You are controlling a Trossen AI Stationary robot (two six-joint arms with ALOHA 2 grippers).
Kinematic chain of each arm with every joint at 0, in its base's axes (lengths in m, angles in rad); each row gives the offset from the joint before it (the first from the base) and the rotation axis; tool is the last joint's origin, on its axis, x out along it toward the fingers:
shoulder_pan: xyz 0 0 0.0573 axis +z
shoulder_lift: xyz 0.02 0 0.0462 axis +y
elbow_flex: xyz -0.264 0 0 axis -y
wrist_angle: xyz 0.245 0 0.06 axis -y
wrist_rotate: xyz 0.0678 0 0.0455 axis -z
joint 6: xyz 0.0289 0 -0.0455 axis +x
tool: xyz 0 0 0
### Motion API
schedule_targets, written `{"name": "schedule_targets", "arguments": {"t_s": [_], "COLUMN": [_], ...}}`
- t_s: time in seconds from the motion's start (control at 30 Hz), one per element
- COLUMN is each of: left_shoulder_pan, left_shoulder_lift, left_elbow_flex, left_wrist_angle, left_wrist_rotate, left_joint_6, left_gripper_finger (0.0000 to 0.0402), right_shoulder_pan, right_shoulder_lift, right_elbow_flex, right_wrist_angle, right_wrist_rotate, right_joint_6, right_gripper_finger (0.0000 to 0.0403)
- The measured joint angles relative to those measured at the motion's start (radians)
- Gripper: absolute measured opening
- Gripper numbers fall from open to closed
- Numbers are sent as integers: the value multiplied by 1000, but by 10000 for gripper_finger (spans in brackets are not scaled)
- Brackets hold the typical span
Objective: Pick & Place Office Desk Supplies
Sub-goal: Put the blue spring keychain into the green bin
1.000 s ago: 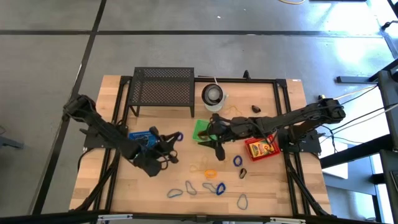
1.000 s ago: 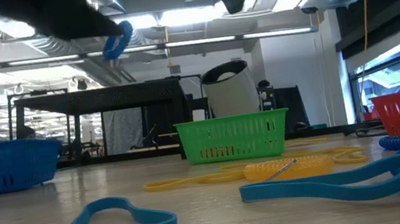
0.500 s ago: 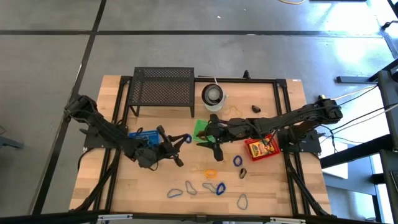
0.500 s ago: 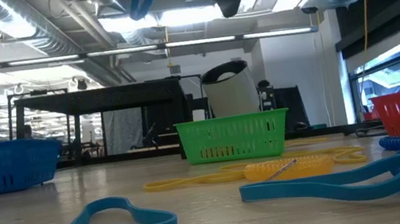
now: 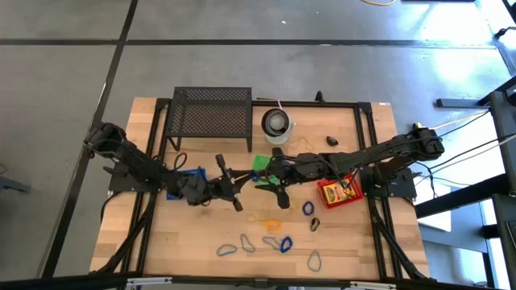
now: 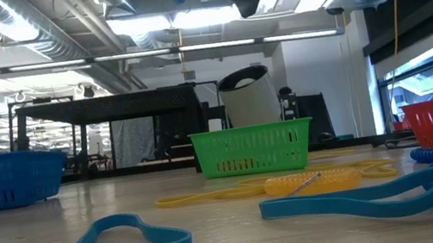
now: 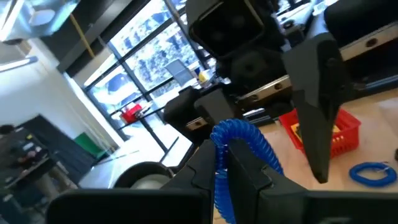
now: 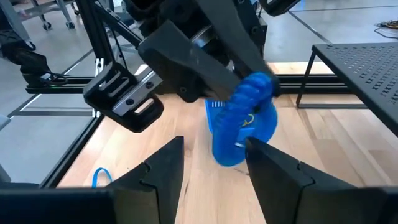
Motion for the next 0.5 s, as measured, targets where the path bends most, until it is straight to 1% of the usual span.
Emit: {"name": "schedule_targets", "arguments": {"t_s": [0.23, 0.33, 0.43, 0.5], "left_shoulder_pan": [16, 15, 15, 15], "left_shoulder_lift": [0, 0, 0, 0], "left_elbow_flex": [0, 0, 0, 0], "left_wrist_angle": [-3, -3, -3, -3], "left_wrist_rotate": [87, 91, 91, 91], "left_joint_6": [-14, -14, -15, -15], "left_gripper_finger": [20, 20, 20, 20], "right_shoulder_pan": [0, 0, 0, 0], "right_shoulder_lift": [0, 0, 0, 0], "right_elbow_flex": [0, 0, 0, 0], "right_wrist_angle": [3, 8, 9, 10], "right_wrist_rotate": [0, 0, 0, 0], "right_joint_6": [0, 6, 8, 12], "right_gripper_finger": [173, 172, 159, 142]}}
